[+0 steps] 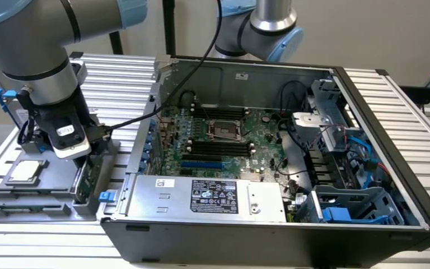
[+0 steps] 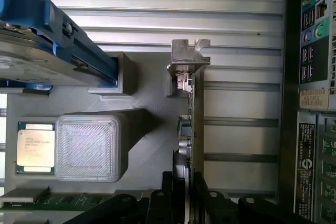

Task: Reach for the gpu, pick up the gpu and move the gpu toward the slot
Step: 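Pick up the gpu and move the gpu toward the slot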

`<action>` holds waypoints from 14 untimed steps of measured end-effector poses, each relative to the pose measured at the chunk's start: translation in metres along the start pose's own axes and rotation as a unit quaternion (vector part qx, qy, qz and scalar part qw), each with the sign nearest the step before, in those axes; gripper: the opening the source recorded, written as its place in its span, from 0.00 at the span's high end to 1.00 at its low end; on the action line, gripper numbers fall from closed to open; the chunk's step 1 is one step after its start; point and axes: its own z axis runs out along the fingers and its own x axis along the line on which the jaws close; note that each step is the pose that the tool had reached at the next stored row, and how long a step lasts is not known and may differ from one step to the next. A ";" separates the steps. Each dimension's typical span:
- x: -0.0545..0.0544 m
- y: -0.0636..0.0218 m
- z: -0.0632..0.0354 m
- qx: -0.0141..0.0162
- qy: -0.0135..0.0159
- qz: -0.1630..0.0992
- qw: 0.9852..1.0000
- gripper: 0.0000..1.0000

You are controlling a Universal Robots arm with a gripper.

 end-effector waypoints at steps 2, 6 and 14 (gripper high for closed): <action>0.000 0.0000 -0.0013 0.000 0.001 0.000 1.000 0.73; 0.000 0.0001 -0.0056 0.000 0.003 0.000 1.000 0.73; 0.000 0.0010 -0.0355 0.000 0.006 0.000 1.000 0.73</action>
